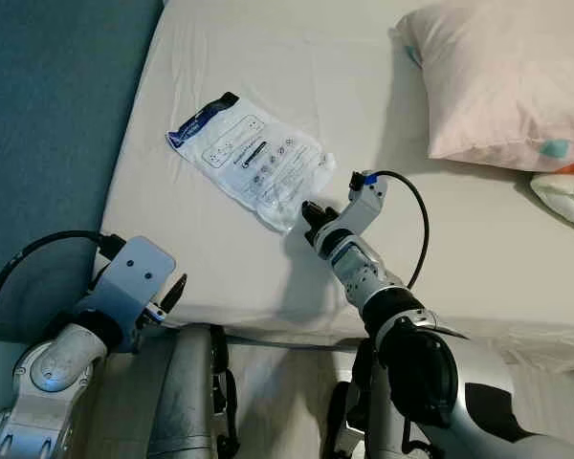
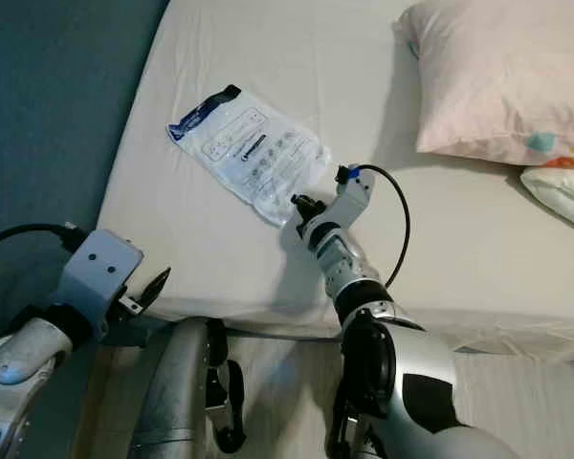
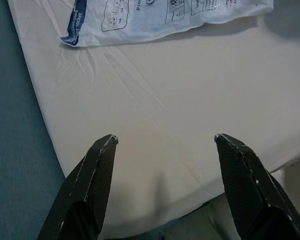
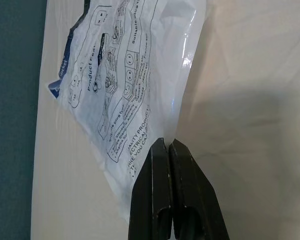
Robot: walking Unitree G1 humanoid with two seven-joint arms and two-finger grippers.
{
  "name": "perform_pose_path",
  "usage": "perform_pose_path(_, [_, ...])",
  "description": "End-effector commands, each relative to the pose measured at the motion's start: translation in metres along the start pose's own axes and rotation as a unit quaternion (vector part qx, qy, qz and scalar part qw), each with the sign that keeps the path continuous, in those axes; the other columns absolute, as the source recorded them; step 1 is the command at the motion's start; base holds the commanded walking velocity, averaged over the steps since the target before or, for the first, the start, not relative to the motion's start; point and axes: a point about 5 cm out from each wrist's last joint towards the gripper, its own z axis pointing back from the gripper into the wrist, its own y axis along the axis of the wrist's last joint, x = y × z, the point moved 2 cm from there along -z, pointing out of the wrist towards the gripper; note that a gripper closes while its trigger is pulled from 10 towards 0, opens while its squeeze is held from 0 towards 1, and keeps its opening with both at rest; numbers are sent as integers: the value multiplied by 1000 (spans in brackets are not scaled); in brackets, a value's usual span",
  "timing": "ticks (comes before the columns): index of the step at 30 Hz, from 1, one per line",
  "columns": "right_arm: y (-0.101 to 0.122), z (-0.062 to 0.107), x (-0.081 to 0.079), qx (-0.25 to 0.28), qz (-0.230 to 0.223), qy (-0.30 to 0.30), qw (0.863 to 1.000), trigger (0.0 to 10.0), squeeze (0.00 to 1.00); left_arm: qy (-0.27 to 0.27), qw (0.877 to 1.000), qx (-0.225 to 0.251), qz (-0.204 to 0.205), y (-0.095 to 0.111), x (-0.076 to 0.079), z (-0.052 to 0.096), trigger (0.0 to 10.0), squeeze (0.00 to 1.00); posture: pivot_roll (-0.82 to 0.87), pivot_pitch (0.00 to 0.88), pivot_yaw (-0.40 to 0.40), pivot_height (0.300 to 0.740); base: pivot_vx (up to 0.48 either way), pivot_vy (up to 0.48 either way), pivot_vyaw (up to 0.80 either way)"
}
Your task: Clean up the room
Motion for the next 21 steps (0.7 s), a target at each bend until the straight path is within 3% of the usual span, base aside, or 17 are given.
perform_pose_path(1, [-17,4,5,-19,-11,-2,1000,0,0,6,1000,-19,-3,-11,-1,1,10000,0,305,468,-12,570,0,0,0])
perform_pose_path(7, [-30,4,-11,-28,12,45,998,0,0,23,999,-18,18,-19,0,-7,10000,0,212,421,-43,570,0,0,0])
perform_pose_path(12, [-48,6,-24,-45,42,85,994,0,0,24,999,-10,33,-20,11,-15,10000,0,128,373,-78,570,0,0,0])
perform_pose_path(15, [-54,9,-24,-50,46,91,994,0,0,22,999,-7,39,-20,16,-18,10000,0,113,353,-86,570,0,0,0])
perform_pose_path(17, [-67,16,-19,-60,80,104,989,0,0,19,999,-3,47,-22,24,-23,10000,0,96,310,-85,570,0,0,0])
perform_pose_path(21, [-68,21,-14,-55,104,109,987,0,0,16,999,-6,51,-26,30,-28,10000,0,82,289,-82,570,0,0,0])
